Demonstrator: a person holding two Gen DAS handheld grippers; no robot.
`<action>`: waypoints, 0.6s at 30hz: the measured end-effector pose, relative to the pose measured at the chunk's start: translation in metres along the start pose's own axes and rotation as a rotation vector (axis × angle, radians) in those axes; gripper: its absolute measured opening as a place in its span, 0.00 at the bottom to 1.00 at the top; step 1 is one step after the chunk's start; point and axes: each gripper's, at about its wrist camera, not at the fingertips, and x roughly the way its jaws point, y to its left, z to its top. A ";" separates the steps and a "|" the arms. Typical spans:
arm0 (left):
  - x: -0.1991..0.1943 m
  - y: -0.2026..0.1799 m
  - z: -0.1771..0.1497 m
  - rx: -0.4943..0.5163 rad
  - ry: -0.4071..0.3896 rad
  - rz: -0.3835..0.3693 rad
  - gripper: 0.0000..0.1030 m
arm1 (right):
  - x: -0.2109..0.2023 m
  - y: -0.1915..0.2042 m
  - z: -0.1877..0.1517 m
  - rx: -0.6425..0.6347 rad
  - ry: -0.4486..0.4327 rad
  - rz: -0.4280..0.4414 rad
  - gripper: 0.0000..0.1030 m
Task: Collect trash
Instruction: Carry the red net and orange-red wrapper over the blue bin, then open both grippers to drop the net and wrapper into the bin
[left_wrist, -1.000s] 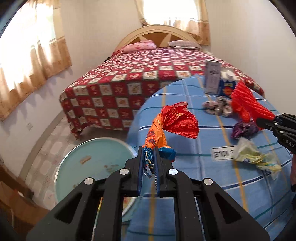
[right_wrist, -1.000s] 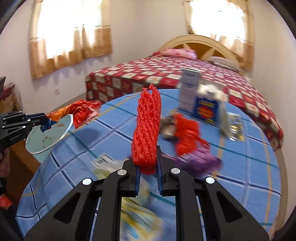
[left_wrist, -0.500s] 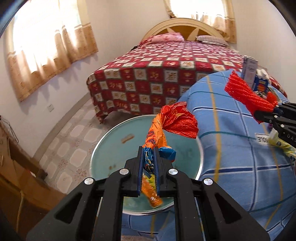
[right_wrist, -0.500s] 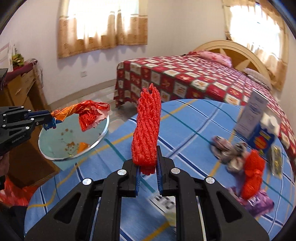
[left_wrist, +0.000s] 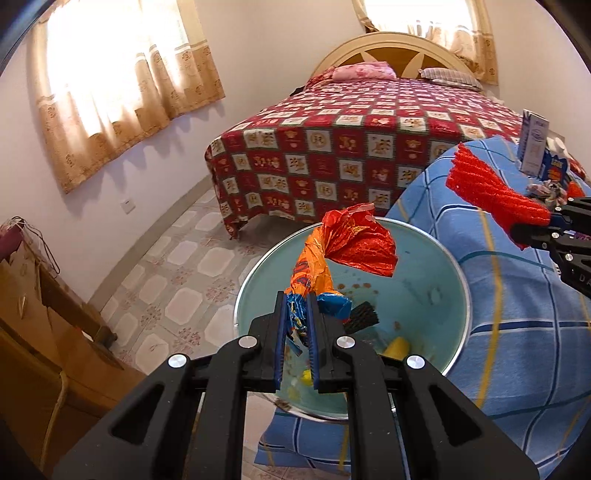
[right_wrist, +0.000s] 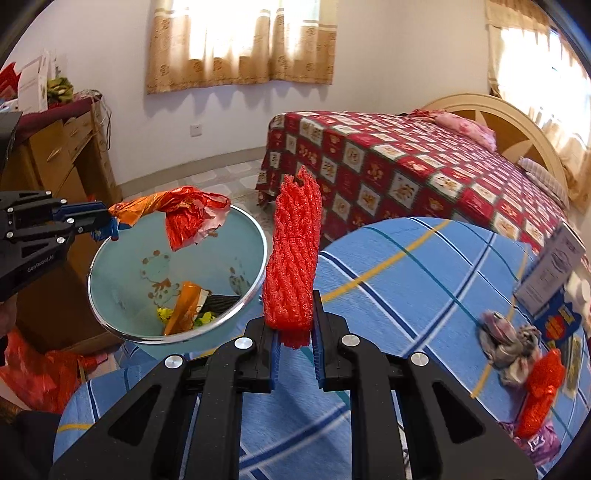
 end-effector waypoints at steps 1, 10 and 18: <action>0.001 0.002 0.000 -0.003 0.003 0.002 0.10 | 0.003 0.003 0.001 -0.009 0.003 0.004 0.15; 0.008 0.009 -0.006 -0.016 0.028 0.010 0.10 | 0.018 0.017 0.007 -0.046 0.024 0.023 0.15; 0.013 0.013 -0.008 -0.025 0.036 0.014 0.10 | 0.020 0.021 0.009 -0.064 0.022 0.031 0.15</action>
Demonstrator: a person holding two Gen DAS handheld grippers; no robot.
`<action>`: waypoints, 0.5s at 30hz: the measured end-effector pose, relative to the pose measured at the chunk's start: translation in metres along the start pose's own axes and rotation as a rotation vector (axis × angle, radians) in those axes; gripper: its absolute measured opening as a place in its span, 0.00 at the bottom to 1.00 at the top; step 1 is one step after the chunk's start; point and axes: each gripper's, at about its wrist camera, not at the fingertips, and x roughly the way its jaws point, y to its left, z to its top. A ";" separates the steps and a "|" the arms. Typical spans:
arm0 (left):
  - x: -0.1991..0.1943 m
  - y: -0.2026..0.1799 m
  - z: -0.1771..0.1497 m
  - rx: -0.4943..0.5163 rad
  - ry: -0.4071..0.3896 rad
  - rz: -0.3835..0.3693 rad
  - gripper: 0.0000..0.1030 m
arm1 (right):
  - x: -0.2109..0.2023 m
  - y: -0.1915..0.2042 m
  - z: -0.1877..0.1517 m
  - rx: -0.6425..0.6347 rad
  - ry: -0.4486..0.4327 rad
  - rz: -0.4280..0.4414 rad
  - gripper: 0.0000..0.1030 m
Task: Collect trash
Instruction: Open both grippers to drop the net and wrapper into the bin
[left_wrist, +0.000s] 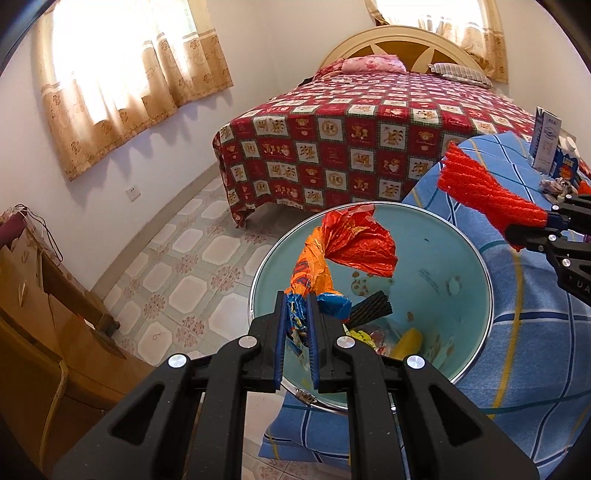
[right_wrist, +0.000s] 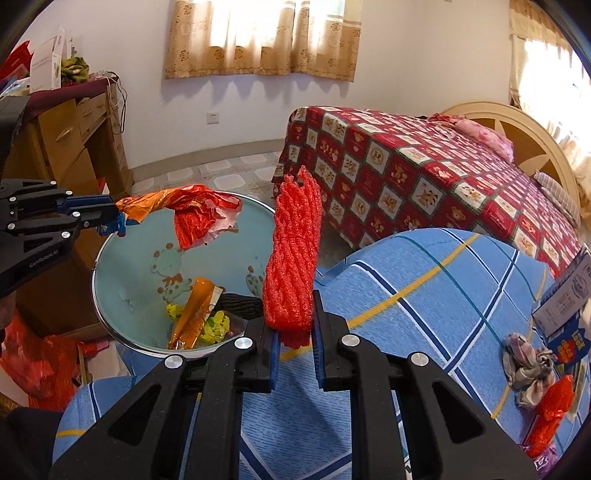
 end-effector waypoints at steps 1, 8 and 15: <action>0.000 0.000 0.000 -0.001 0.000 -0.001 0.10 | 0.000 0.001 0.001 -0.002 -0.001 0.002 0.15; 0.000 0.001 0.000 -0.003 0.000 -0.003 0.10 | 0.000 0.004 0.002 -0.009 -0.002 0.008 0.15; 0.000 0.000 0.000 -0.006 0.001 -0.007 0.10 | 0.001 0.008 0.003 -0.019 -0.003 0.016 0.15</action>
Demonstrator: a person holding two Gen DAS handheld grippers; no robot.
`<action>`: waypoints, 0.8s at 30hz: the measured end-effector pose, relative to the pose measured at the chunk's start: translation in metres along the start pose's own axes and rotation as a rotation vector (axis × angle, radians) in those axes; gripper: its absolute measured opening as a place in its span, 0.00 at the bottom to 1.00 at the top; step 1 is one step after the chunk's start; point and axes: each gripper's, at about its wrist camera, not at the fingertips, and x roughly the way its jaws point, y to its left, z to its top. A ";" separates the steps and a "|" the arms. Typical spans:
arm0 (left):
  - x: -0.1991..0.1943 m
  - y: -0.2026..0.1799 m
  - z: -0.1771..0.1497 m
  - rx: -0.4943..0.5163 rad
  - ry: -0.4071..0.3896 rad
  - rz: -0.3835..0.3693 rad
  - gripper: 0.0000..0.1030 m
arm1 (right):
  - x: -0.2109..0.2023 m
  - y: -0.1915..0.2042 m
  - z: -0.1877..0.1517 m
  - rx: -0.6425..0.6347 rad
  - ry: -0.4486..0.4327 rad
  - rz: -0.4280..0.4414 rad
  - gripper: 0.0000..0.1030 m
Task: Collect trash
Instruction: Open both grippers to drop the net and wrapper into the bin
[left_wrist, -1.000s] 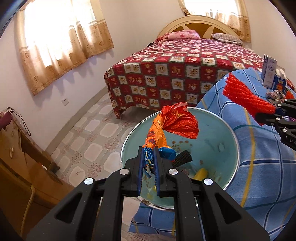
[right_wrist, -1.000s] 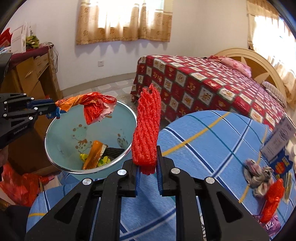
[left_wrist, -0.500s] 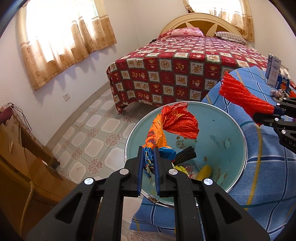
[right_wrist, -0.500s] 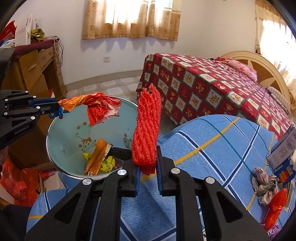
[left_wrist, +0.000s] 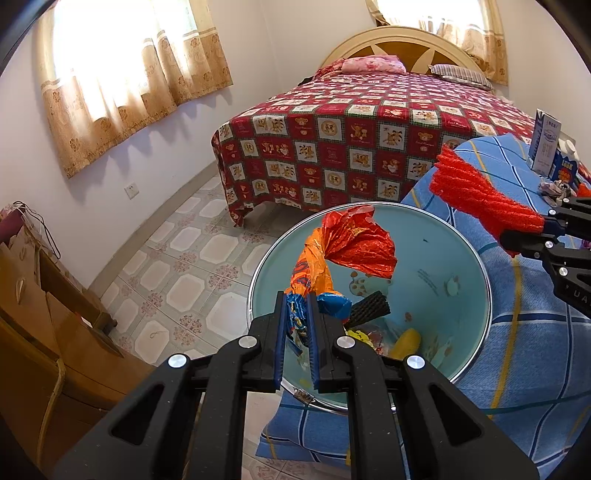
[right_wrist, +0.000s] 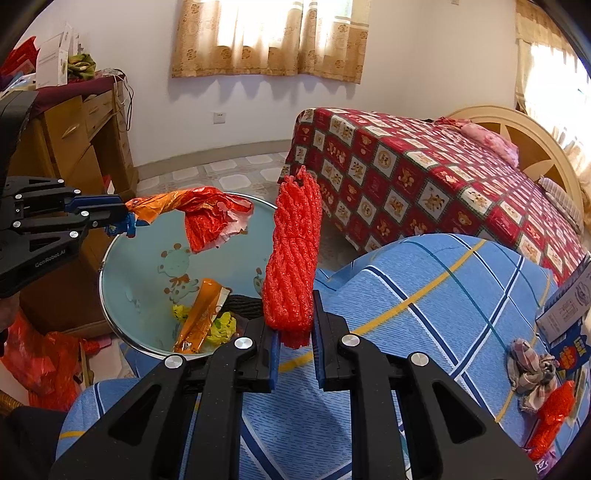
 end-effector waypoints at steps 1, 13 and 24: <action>0.000 0.000 0.000 -0.001 0.000 0.000 0.10 | 0.000 0.001 0.000 -0.002 0.000 0.001 0.15; -0.002 0.000 0.001 -0.005 -0.003 -0.005 0.10 | 0.004 0.009 0.002 -0.026 0.000 0.026 0.15; -0.006 -0.008 -0.001 -0.001 -0.012 -0.002 0.46 | 0.005 0.014 0.000 -0.036 -0.013 0.048 0.46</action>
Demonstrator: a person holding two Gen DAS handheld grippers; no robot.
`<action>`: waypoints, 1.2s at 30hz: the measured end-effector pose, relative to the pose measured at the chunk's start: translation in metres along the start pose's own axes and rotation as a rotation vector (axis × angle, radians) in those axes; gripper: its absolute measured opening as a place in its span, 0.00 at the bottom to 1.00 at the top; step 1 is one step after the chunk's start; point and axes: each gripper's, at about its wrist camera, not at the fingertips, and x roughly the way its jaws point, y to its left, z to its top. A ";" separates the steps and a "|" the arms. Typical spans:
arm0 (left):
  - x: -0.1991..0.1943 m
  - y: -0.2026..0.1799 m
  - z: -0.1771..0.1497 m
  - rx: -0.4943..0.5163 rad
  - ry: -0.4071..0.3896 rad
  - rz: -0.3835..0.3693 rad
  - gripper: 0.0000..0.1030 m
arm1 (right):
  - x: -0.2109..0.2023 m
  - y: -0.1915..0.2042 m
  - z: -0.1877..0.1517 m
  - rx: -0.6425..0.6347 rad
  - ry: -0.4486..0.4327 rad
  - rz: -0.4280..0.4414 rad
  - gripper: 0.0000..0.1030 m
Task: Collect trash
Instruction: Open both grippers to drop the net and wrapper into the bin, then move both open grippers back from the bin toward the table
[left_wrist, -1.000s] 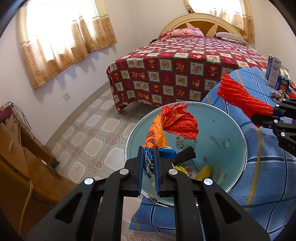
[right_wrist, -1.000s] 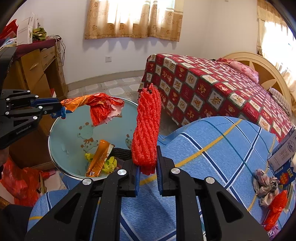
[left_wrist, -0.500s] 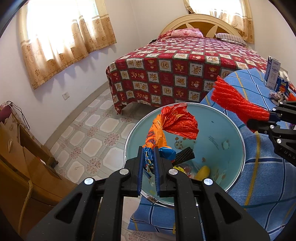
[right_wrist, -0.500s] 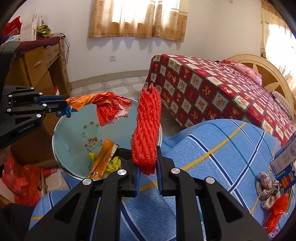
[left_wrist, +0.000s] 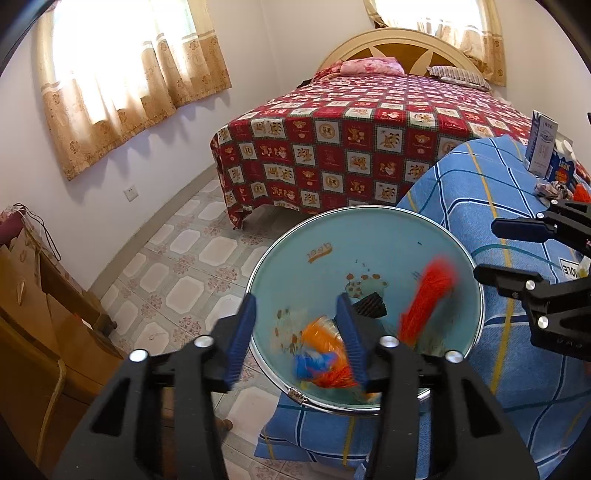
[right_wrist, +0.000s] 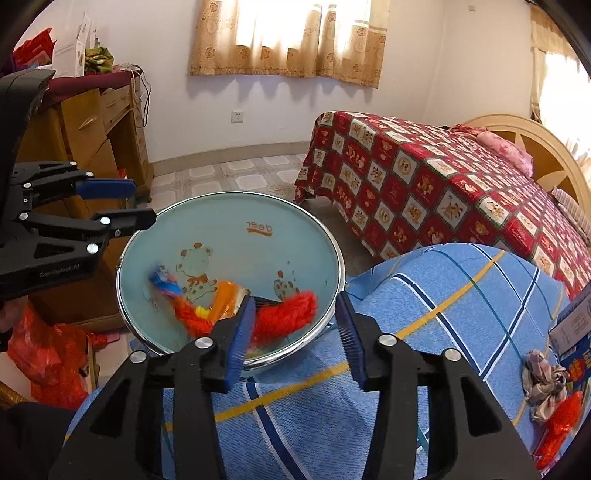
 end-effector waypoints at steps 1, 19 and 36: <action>0.000 0.000 0.000 -0.001 0.000 0.001 0.46 | 0.000 0.000 0.000 0.001 -0.001 -0.001 0.48; -0.006 -0.008 0.001 0.001 -0.013 -0.007 0.83 | -0.021 -0.002 -0.007 0.017 -0.026 -0.054 0.57; -0.018 -0.128 -0.010 0.164 -0.023 -0.239 0.92 | -0.174 -0.105 -0.141 0.438 -0.034 -0.352 0.64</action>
